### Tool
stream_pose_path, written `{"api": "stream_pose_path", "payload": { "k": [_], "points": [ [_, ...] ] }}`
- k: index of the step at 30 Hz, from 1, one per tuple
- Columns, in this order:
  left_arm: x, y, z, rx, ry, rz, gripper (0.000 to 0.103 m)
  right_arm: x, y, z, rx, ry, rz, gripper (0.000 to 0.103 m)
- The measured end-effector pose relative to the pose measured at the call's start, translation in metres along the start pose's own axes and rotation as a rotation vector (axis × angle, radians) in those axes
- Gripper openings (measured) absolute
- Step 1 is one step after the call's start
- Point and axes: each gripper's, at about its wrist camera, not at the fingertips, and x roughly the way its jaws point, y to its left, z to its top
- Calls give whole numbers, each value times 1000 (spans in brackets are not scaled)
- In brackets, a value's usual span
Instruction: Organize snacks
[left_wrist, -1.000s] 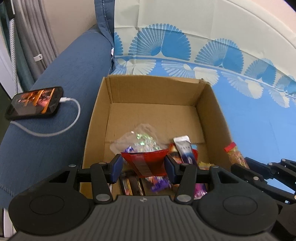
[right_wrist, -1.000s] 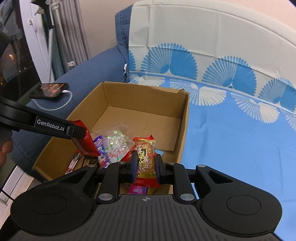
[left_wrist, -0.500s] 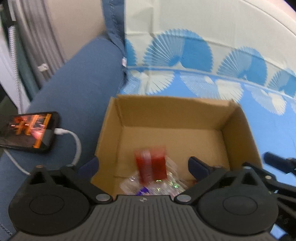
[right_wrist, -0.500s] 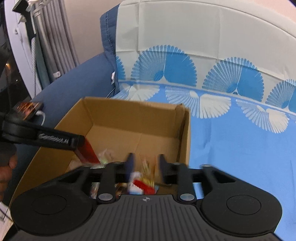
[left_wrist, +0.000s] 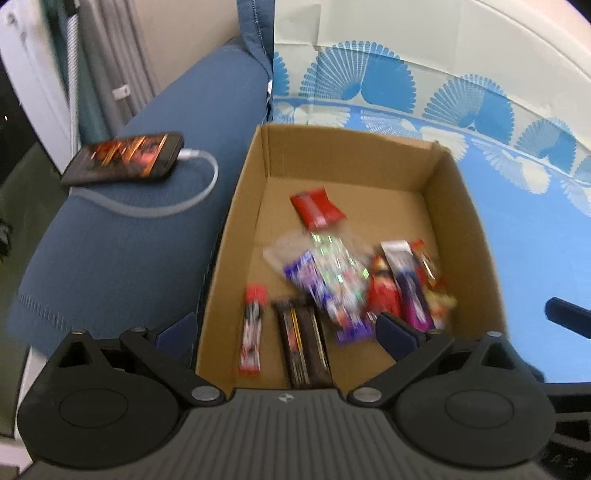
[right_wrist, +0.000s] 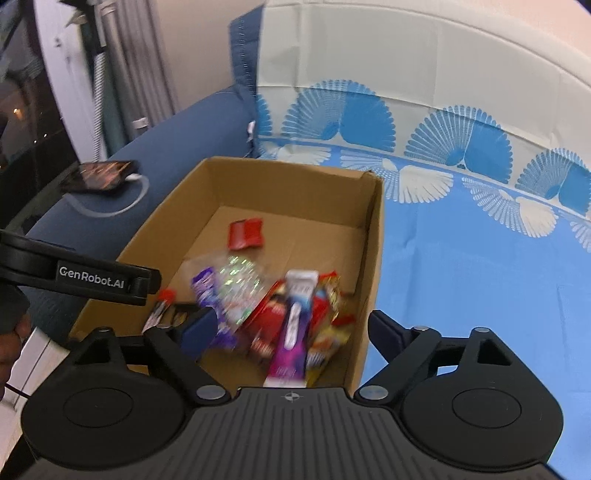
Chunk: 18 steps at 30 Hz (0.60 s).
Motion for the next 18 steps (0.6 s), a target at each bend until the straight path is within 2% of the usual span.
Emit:
{"api": "stream_pose_path", "payload": {
  "k": [3, 7, 18],
  "points": [
    [-24, 1, -25, -27, -10, 6, 103, -24, 11, -15, 0, -8, -2, 95],
    [-50, -3, -51, -10, -17, 4, 103, -52, 21, -38, -6, -22, -38, 98],
    [-109, -11, -95, 7, -152, 15, 103, -121, 32, -77, 15, -139, -88, 101]
  ]
}}
